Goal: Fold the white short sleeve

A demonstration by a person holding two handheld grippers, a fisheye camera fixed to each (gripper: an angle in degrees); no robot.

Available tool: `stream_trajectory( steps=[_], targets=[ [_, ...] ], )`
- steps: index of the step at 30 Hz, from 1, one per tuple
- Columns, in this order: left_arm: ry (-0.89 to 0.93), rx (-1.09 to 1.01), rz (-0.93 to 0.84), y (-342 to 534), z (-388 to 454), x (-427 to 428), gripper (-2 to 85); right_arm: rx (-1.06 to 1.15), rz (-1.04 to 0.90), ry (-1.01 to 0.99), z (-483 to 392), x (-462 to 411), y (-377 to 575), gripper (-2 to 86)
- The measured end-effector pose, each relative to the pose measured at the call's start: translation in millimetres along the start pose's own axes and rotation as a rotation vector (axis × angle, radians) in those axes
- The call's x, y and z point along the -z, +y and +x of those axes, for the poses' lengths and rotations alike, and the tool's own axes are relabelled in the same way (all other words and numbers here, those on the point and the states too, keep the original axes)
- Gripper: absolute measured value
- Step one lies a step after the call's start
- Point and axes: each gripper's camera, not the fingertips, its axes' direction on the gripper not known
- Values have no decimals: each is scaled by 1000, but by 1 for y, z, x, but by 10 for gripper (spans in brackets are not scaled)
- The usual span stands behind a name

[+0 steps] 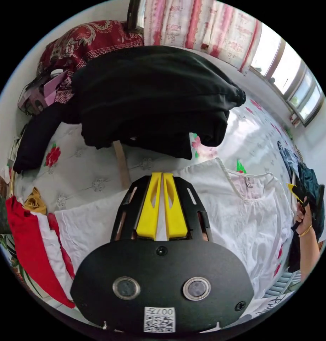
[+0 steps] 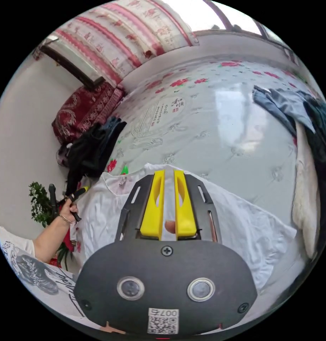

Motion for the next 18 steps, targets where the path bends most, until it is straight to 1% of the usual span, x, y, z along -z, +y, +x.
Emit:
stream_trajectory(
  steps=[2, 3, 5, 6, 8, 9, 11, 13, 14, 16, 18],
  targets=[
    [28, 32, 3, 32, -25, 25, -9, -159, 90, -29, 38, 55, 56, 49],
    [36, 51, -8, 55, -43, 40, -9, -209, 112, -34, 49, 68, 72, 52],
    [27, 102, -41, 91, -70, 61, -8, -418, 191, -34, 90, 113, 144, 64],
    [18, 139, -62, 114, -89, 73, -7, -469, 209, -29, 100, 122, 162, 67],
    [6, 213, -87, 146, -119, 91, -3, -670, 252, -29, 134, 146, 226, 81],
    [9, 277, -99, 164, -140, 101, 4, -716, 261, -41, 142, 149, 239, 84],
    [15, 386, -116, 185, -172, 111, 24, -847, 307, -123, 170, 150, 275, 97],
    [48, 534, -121, 203, -211, 117, 55, -906, 342, -188, 184, 144, 285, 102],
    [66, 565, -117, 206, -220, 117, 61, -923, 375, -217, 190, 141, 287, 101],
    [117, 673, -103, 214, -250, 116, 79, -922, 419, -214, 196, 138, 282, 97],
    [130, 711, -86, 214, -266, 114, 86, -918, 438, -192, 199, 135, 271, 90]
  ],
)
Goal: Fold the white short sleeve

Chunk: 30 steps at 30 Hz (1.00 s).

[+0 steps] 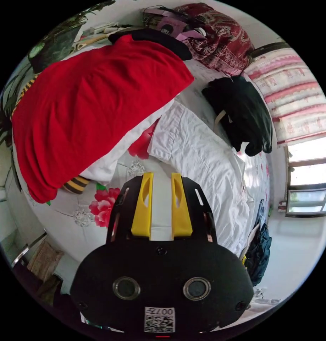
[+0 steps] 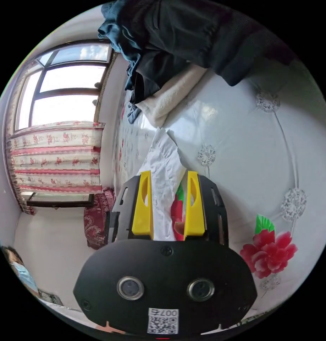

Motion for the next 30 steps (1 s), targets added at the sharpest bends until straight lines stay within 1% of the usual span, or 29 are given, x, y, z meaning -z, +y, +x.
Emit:
stream_trajectory(
  steps=[3, 6, 8, 9, 11, 13, 14, 16, 18, 20, 21, 23, 24, 26, 27, 29, 30],
  targets=[
    [12, 28, 5, -22, -13, -4, 98, 33, -3, 22, -23, -14, -17, 60],
    [39, 60, 1, -42, -21, -7, 98, 240, -74, 47, -88, -33, -23, 15],
    [36, 72, 9, -50, -25, -5, 95, 579, -182, 66, -165, -57, 2, 5],
    [40, 80, 19, -53, -27, -4, 94, 670, -216, 73, -185, -65, 14, 3],
    [40, 84, 31, -56, -30, -2, 93, 1010, -343, 103, -247, -93, 77, 1],
    [43, 93, 45, -59, -34, 0, 92, 1165, -393, 157, -268, -111, 122, 3],
    [50, 98, 49, -60, -35, 1, 92, 1188, -403, 197, -270, -118, 142, 6],
    [85, 127, 59, -64, -42, 1, 86, 1141, -372, 227, -257, -119, 153, 18],
    [80, 165, 66, -66, -48, 2, 73, 1003, -374, 238, -228, -114, 142, 32],
    [89, 200, 78, -67, -54, 2, 56, 728, -373, 255, -174, -97, 106, 50],
    [98, 215, 87, -67, -57, 2, 46, 653, -360, 260, -160, -89, 96, 55],
    [103, 214, 94, -67, -59, 2, 21, 388, -234, 253, -108, -47, 61, 74],
    [112, 205, 94, -67, -60, 1, 8, 331, -202, 246, -96, -37, 55, 78],
    [138, 202, 83, -67, -60, -1, -2, 154, -129, 181, -58, -14, 40, 90],
    [151, 201, 78, -67, -59, -1, -5, 115, -121, 163, -50, -13, 37, 91],
    [155, 190, 81, -67, -55, 1, -8, 27, -61, 26, -34, -14, 31, 90],
    [151, 182, 92, -65, -51, 5, -9, 11, -50, -1, -32, -16, 29, 87]
  ],
)
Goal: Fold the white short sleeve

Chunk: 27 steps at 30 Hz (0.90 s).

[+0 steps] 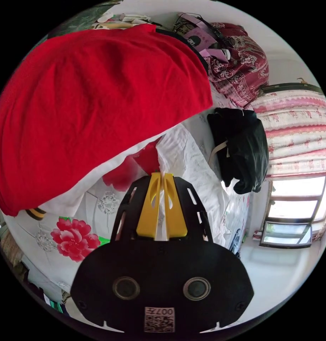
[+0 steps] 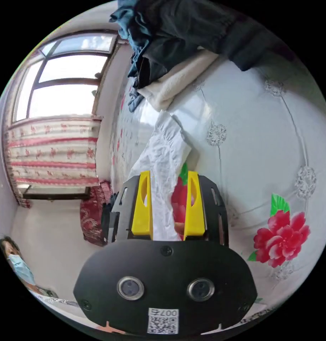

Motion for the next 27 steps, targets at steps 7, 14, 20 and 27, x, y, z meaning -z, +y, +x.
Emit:
stream_trajectory(
  steps=[7, 14, 20, 27],
  targets=[
    [86, -78, 48, 17, 24, 26, -10, 214, -48, 38, -84, -44, -15, 25],
    [132, -171, 91, 50, 54, 37, -10, 1221, -457, 160, -277, -140, 142, 13],
    [167, -364, 128, 95, 114, 44, -9, 1407, -830, 283, -268, -252, 256, 38],
    [146, -794, 96, 178, 224, 31, -9, 1390, -788, 206, -287, -239, 259, 51]
  ],
)
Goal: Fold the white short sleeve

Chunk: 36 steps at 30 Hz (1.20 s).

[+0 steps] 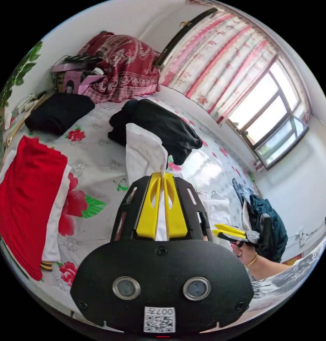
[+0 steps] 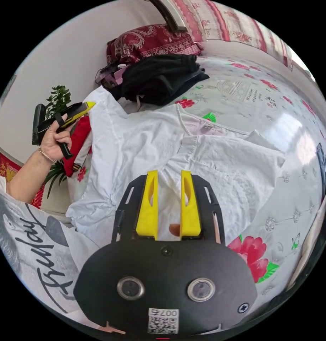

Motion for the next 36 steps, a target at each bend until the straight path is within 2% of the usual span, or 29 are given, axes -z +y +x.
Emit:
stream_trajectory(
  steps=[6, 10, 13, 17, 20, 22, 24, 29, 36],
  targets=[
    [172, -309, -89, 16, 144, -67, -5, -103, 49, 2, 21, 35, 25, 41],
    [232, -452, -336, 71, 210, -158, 22, -222, 26, -12, 43, 31, 42, 40],
    [184, -515, -459, 101, 227, -183, 42, -231, 36, -21, 45, 31, 40, 41],
    [155, -534, -413, 108, 226, -168, 38, -161, 51, -15, 39, 26, 20, 47],
    [149, -518, -450, 113, 227, -183, 29, -158, -3, -75, 45, 1, 1, 55],
    [148, -568, -597, 128, 239, -226, 28, -170, -79, -86, 51, -24, -6, 62],
    [102, -601, -659, 137, 246, -248, 20, -177, -132, -88, 53, -37, -9, 67],
    [83, -596, -567, 120, 243, -212, -1, -209, 29, -44, 59, 31, 25, 77],
    [-49, -396, -531, 139, 142, -94, 36, -395, -8, -97, 86, 92, 161, 98]
  ],
)
